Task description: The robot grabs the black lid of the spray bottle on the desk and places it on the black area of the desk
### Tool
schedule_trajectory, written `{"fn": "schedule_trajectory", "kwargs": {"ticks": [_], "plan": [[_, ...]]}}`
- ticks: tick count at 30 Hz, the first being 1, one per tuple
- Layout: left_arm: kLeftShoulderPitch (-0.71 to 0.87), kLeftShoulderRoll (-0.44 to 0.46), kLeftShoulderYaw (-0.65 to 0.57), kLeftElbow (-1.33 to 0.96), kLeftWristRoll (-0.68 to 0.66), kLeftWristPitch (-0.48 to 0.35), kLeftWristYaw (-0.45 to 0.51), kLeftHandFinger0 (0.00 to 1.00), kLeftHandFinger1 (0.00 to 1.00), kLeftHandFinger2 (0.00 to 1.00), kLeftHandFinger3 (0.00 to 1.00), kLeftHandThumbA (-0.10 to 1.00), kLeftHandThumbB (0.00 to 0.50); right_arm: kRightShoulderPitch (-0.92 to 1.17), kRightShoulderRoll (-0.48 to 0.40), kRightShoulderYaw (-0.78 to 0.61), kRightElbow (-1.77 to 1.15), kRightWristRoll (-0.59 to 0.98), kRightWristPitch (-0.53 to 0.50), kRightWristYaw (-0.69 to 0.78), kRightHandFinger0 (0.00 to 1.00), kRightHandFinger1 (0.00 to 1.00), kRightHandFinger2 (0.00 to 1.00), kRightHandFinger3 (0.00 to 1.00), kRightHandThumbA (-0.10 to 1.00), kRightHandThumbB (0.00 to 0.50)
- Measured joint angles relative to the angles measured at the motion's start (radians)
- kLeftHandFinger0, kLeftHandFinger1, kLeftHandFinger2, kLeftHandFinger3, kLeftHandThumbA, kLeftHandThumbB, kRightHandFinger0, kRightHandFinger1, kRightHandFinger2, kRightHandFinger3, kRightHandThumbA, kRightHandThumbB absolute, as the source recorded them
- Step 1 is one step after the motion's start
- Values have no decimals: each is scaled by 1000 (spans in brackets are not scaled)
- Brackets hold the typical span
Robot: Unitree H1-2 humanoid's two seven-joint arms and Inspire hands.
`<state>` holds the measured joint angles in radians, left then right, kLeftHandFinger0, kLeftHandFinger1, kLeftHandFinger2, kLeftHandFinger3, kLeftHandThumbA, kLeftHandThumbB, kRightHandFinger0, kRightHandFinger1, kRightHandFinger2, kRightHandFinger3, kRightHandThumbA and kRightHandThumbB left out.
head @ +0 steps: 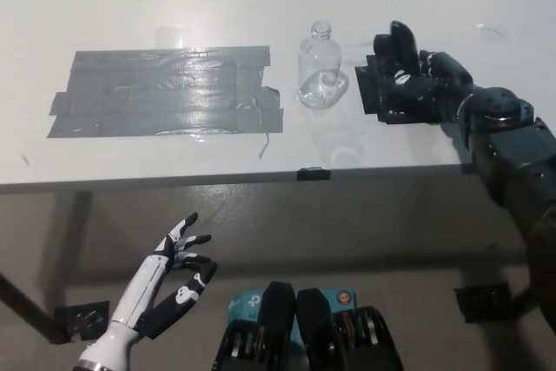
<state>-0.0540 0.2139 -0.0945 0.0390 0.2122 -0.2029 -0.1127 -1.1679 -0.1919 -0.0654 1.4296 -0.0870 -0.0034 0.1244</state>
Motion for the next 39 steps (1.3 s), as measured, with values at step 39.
{"fn": "schedule_trajectory", "kwargs": {"ticks": [39], "plan": [[-96, 0, 9, 41, 0, 23, 0, 772, 756, 893, 1000, 819, 77, 157, -121, 29, -667, 62, 45, 205, 1000, 1000, 1000, 1000, 693, 500]]}}
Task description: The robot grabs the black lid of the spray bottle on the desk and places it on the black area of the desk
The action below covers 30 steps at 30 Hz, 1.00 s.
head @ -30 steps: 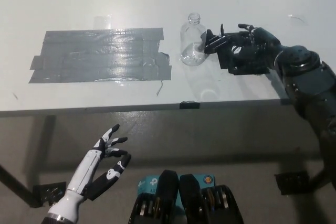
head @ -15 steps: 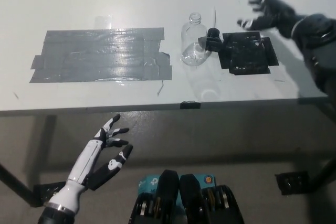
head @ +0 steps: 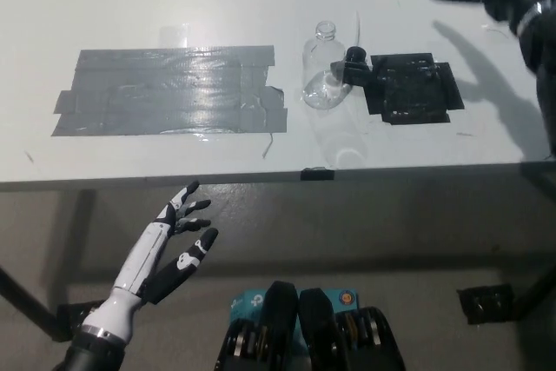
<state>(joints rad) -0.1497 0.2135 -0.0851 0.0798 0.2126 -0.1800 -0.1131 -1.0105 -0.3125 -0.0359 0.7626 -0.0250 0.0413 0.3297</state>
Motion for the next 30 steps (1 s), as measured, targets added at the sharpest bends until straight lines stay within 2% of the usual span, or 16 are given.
{"fn": "schedule_trajectory", "kwargs": {"ticks": [6, 8, 11, 13, 15, 16, 18, 23, 26, 30], "plan": [[-26, 0, 0, 33, 2, 3, 0, 799, 782, 927, 1000, 819, 52, 178, 11, 1, -194, 9, 24, 1, 1000, 1000, 1000, 1000, 694, 499], [-37, 0, 0, 40, 3, 5, 0, 789, 781, 923, 1000, 811, 58, 224, 16, 1, -257, 11, 30, 1, 1000, 1000, 1000, 1000, 665, 474], [-56, 0, 1, 49, 3, 7, 0, 777, 785, 931, 1000, 814, 75, 291, 23, 4, -351, 12, 35, 2, 1000, 1000, 1000, 1000, 639, 481], [-65, 0, 1, 52, 3, 8, 0, 830, 867, 1000, 1000, 870, 103, 322, 26, 5, -404, 14, 37, 3, 1000, 1000, 1000, 1000, 628, 495], [-78, 0, 2, 60, 3, 8, 0, 898, 978, 1000, 1000, 939, 148, 365, 33, 8, -485, 17, 39, 6, 1000, 1000, 1000, 1000, 628, 500], [-83, 0, 2, 62, 3, 8, 0, 942, 1000, 1000, 1000, 975, 171, 377, 35, 9, -509, 18, 39, 7, 1000, 1000, 1000, 1000, 630, 500], [-93, -1, 5, 63, 3, 8, 1, 996, 1000, 1000, 1000, 1000, 181, 414, 43, 13, -586, 23, 40, 10, 1000, 1000, 1000, 1000, 630, 500], [-121, -3, 29, 66, 2, 7, 6, 1000, 1000, 1000, 1000, 1000, 207, 494, 71, 21, -769, 59, 40, 24, 1000, 1000, 1000, 1000, 658, 500], [-142, -4, 55, 66, 1, -1, 22, 1000, 1000, 1000, 1000, 1000, 224, 533, 91, 32, -871, 93, 32, 33, 1000, 1000, 1000, 1000, 635, 460], [-146, -6, 63, 64, 3, -10, 33, 1000, 1000, 1000, 1000, 1000, 225, 566, 96, 55, -845, 98, 3, 36, 1000, 1000, 1000, 1000, 629, 470]]}}
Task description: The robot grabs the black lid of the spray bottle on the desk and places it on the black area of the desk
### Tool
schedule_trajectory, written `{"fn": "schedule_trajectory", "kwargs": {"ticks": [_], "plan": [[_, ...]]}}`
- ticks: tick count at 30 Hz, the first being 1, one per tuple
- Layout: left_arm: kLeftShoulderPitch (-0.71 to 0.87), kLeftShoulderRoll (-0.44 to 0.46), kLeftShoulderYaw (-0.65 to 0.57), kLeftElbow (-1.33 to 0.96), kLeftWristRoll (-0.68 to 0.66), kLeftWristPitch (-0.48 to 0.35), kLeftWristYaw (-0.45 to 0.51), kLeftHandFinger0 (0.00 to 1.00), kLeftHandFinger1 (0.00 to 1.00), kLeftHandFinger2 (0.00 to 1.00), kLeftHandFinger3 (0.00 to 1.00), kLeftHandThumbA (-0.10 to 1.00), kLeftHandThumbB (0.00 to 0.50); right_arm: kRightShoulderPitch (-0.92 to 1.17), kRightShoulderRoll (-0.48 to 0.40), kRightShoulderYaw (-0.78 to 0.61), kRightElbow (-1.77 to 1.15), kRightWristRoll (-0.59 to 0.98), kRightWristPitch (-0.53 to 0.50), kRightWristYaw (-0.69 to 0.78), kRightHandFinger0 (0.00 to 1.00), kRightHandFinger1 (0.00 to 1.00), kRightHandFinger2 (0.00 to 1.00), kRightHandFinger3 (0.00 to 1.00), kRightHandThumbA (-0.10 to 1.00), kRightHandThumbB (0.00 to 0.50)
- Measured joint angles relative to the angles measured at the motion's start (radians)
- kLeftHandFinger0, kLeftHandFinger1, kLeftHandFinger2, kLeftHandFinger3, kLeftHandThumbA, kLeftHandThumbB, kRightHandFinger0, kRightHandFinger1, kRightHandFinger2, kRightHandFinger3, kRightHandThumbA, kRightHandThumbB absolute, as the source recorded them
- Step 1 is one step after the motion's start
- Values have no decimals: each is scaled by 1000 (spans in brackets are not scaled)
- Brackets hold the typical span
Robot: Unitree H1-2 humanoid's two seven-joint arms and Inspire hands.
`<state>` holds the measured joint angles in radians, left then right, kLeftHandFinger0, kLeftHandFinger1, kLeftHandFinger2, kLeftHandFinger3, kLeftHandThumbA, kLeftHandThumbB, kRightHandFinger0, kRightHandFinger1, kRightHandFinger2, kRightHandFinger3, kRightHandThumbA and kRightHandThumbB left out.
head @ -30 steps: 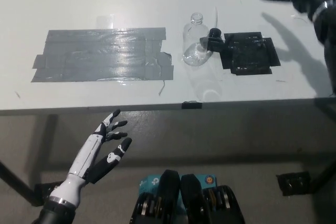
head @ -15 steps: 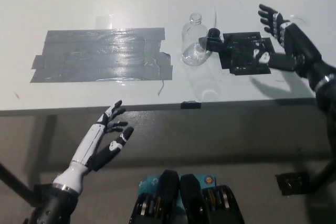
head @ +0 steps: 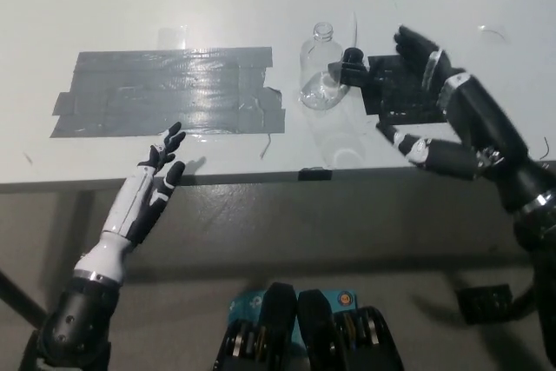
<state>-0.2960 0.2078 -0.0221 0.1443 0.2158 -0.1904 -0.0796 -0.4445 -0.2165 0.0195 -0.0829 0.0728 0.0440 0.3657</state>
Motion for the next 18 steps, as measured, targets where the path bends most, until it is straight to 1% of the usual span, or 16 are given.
{"fn": "schedule_trajectory", "kwargs": {"ticks": [5, 8, 10, 12, 18], "plan": [[27, -2, 0, -4, 1, -8, 9, 1000, 1000, 1000, 1000, 1000, 229, 55, 0, 30, 106, -12, -30, -1, 1000, 1000, 1000, 1000, 633, 481], [46, -4, 0, -9, 2, -10, 14, 1000, 1000, 1000, 1000, 1000, 223, 75, -1, 41, 108, -16, -32, -1, 1000, 1000, 1000, 1000, 636, 486], [60, -5, 0, -20, 3, -10, 17, 1000, 1000, 1000, 1000, 1000, 207, 79, -2, 48, 107, -19, -32, -1, 1000, 1000, 1000, 1000, 618, 473], [75, -8, 0, -29, 3, -10, 19, 1000, 1000, 1000, 1000, 1000, 199, 85, -3, 54, 100, -20, -33, -1, 1000, 1000, 1000, 1000, 615, 472], [123, -11, 0, -44, 3, -15, 21, 1000, 1000, 1000, 1000, 1000, 204, 122, -5, 74, 84, -25, -33, -1, 1000, 1000, 1000, 1000, 614, 480]]}}
